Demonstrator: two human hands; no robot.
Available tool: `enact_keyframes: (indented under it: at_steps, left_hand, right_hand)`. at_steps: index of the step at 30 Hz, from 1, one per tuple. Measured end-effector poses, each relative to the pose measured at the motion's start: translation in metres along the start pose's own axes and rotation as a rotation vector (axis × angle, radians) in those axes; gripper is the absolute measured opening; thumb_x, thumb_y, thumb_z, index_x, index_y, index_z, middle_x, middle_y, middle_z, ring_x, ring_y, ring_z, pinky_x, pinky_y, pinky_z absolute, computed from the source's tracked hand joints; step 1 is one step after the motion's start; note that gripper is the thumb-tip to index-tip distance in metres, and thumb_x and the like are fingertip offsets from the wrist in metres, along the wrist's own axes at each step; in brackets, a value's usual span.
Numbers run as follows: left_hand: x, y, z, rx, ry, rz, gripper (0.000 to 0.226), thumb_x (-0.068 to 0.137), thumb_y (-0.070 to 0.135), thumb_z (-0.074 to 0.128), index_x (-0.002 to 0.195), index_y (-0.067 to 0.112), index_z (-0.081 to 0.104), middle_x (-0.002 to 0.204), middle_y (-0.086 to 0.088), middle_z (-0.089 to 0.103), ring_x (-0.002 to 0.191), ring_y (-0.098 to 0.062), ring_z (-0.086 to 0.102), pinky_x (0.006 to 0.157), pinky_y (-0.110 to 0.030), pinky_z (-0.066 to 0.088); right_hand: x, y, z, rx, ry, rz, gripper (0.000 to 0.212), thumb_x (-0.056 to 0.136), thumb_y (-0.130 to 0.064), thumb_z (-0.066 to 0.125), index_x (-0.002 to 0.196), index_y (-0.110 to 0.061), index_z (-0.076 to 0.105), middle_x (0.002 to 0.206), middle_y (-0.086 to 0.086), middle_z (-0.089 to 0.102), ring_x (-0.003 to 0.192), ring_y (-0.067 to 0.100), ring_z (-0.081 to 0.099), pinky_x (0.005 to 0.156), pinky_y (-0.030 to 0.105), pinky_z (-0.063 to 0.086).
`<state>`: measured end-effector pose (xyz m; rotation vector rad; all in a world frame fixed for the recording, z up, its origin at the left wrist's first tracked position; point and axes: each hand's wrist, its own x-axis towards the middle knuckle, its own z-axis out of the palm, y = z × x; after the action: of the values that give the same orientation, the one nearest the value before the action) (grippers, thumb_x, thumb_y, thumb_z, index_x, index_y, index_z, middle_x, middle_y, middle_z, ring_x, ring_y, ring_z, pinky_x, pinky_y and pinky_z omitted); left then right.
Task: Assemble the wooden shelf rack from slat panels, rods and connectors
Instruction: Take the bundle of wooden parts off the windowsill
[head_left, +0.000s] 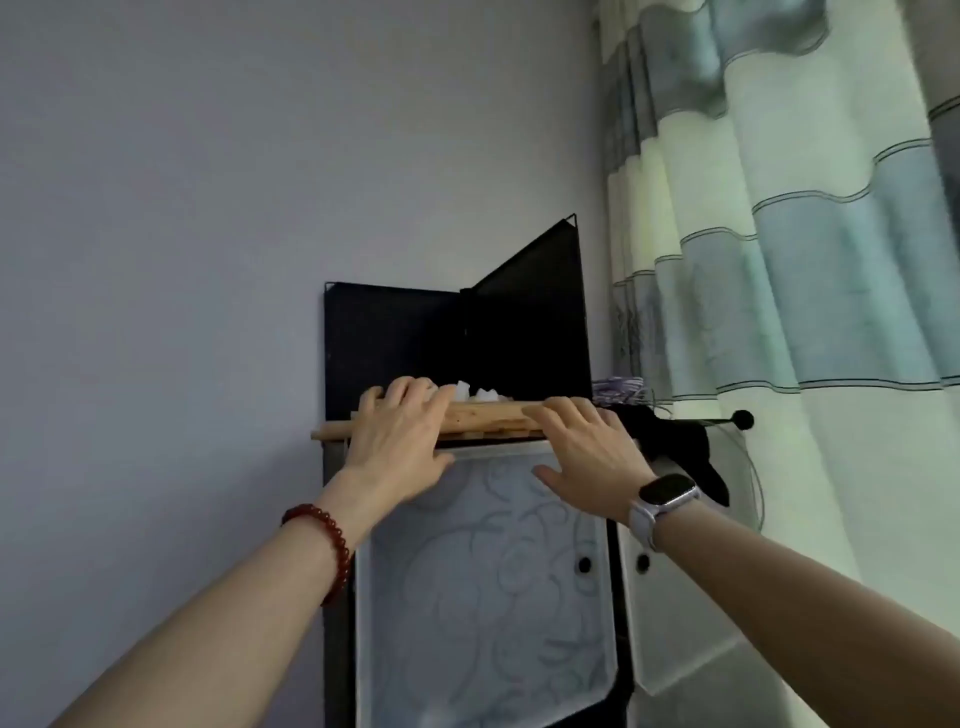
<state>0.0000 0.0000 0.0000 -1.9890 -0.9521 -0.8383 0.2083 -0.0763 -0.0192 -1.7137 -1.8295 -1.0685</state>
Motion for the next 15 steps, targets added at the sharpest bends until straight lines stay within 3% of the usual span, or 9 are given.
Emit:
enact_keyframes:
  at_steps: [3, 5, 9, 11, 15]
  left_hand:
    - [0.026, -0.011, 0.024, 0.014, -0.077, -0.033, 0.073, 0.083, 0.053, 0.06, 0.142, 0.025, 0.03, 0.141, 0.002, 0.039, 0.128, -0.019, 0.037, 0.102, -0.038, 0.033]
    - [0.034, -0.016, 0.034, 0.01, -0.098, -0.038, 0.063, 0.084, 0.053, 0.059, 0.136, 0.025, 0.039, 0.131, 0.004, 0.048, 0.117, -0.017, 0.047, 0.091, -0.034, 0.039]
    - [0.031, -0.013, 0.047, 0.053, 0.023, -0.027, 0.051, 0.084, 0.05, 0.058, 0.127, 0.025, 0.049, 0.124, 0.007, 0.057, 0.111, -0.015, 0.054, 0.084, -0.03, 0.041]
    - [0.027, -0.008, 0.051, 0.059, 0.064, -0.023, 0.05, 0.081, 0.05, 0.064, 0.12, 0.021, 0.055, 0.123, 0.003, 0.059, 0.111, -0.017, 0.056, 0.082, -0.033, 0.045]
    - [0.022, 0.002, 0.048, 0.093, 0.107, -0.036, 0.049, 0.057, 0.039, 0.088, 0.093, 0.011, 0.07, 0.092, -0.004, 0.069, 0.081, -0.022, 0.065, 0.059, -0.035, 0.053]
  right_hand:
    - [0.039, 0.018, 0.02, -0.1, -0.038, -0.072, 0.081, 0.084, -0.048, 0.059, 0.147, -0.028, 0.013, 0.147, 0.001, 0.027, 0.136, 0.026, 0.025, 0.112, 0.048, 0.022]
    - [0.06, 0.024, 0.03, -0.11, -0.094, -0.109, 0.085, 0.083, -0.049, 0.061, 0.147, -0.028, 0.009, 0.147, 0.002, 0.029, 0.134, 0.028, 0.03, 0.11, 0.049, 0.026]
    - [0.078, 0.033, 0.051, 0.014, 0.001, -0.101, 0.064, 0.086, -0.045, 0.058, 0.139, -0.028, 0.028, 0.129, 0.001, 0.05, 0.114, 0.025, 0.051, 0.084, 0.037, 0.042]
    - [0.081, 0.035, 0.06, 0.004, 0.053, -0.123, 0.054, 0.087, -0.046, 0.056, 0.133, -0.026, 0.036, 0.124, 0.0, 0.053, 0.11, 0.023, 0.052, 0.082, 0.036, 0.043]
    - [0.08, 0.039, 0.069, 0.003, 0.15, -0.173, 0.042, 0.092, -0.047, 0.048, 0.129, -0.028, 0.041, 0.121, -0.004, 0.056, 0.109, 0.02, 0.054, 0.073, 0.031, 0.04]
